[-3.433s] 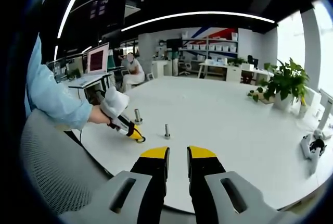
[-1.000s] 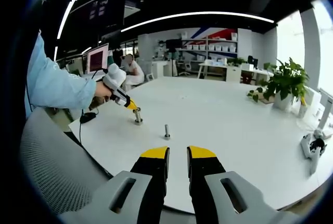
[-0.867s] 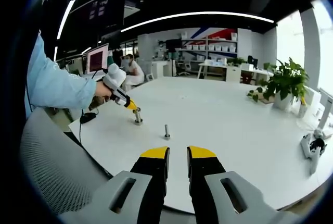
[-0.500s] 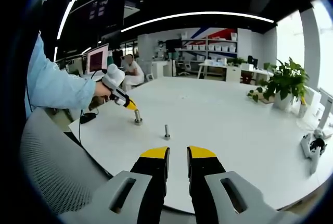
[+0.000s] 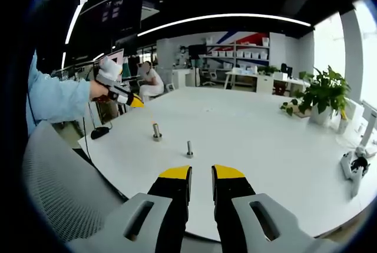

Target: Place the washer onto the threaded stud by aligning its center hole with the stud, sliding it down to the base, and recovering from edge contact or off-axis alignment until the washer reaches the visible bottom stop.

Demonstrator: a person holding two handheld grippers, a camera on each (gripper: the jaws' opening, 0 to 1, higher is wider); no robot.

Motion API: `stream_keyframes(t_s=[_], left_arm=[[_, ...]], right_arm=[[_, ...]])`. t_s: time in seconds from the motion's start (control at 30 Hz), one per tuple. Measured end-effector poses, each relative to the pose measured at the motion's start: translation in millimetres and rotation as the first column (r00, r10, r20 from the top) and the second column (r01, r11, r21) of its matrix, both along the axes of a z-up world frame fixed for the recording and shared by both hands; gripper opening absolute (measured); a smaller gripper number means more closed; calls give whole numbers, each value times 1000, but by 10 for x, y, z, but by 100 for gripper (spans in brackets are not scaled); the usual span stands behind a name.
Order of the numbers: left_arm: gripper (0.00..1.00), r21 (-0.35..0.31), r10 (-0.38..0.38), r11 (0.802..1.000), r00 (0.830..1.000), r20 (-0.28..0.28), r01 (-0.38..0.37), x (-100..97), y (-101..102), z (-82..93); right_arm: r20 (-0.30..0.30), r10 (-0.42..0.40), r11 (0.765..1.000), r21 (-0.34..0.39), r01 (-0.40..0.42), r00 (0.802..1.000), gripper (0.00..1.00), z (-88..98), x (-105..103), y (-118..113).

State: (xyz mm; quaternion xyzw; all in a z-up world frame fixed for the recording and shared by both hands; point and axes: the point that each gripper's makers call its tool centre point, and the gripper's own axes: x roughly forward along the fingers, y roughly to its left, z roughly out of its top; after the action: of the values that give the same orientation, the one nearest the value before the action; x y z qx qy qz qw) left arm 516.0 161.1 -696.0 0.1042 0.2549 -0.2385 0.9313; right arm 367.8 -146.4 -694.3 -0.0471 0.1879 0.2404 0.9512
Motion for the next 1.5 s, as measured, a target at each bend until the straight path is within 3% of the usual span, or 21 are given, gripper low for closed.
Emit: stream_keyframes(t_s=[0.2,0.37,0.47,0.53,0.7,0.73,0.77,0.8,0.93,0.97,1.03,1.1,1.17,1.27,1.5], left_arm=[[13,-73,29,997,994,109,-21,-435,14,576],[11,-124,66,991,985,160,-46,-758,56,866],[11,-169,99,983,978,184,-68,-994,77,955],[11,-184,109,980,976,188,-74,-1112,75,939],[11,-233,158,965,978,138,-123,-1401,70,697],[11,-210,158,969,978,137,-128,-1440,63,641],[11,-137,153,981,980,130,-135,-1508,98,527],[11,-120,154,983,981,116,-140,-1556,99,458],[12,-151,160,978,982,103,-143,-1734,18,264],[12,-79,161,985,981,107,-153,-1785,71,163],[13,-43,153,988,980,124,-149,-1825,59,88],[13,-96,156,985,978,137,-144,-1841,-3,111],[13,-124,185,979,965,187,-164,-1786,40,241],[14,-237,266,946,947,180,-221,-1784,95,343],[13,-264,271,941,940,205,-213,-1857,44,332]], right_arm=[[3,7,1000,-10,-7,1000,17,-7,-1,-4],[-1,18,1000,-16,-18,1000,17,-17,-8,11],[-9,25,999,-20,-25,1000,17,-31,-16,17],[-12,29,999,-23,-30,999,17,-39,-20,22],[-16,48,998,-28,-48,999,18,-45,-39,50],[-16,50,998,-29,-50,999,18,-45,-42,54],[-20,55,998,-31,-56,998,18,-50,-46,61],[-23,60,998,-33,-61,998,18,-55,-51,66],[-29,65,997,-41,-66,997,18,-63,-59,74],[-29,64,997,-41,-65,998,18,-63,-59,72],[-29,55,998,-38,-57,998,18,-62,-58,58],[-24,45,998,-36,-45,999,19,-51,-52,40],[-20,32,999,-29,-33,999,19,-43,-49,16],[-25,16,1000,-13,-17,1000,20,-42,-53,-8],[-11,17,1000,17,-17,1000,22,-13,-54,-10]])
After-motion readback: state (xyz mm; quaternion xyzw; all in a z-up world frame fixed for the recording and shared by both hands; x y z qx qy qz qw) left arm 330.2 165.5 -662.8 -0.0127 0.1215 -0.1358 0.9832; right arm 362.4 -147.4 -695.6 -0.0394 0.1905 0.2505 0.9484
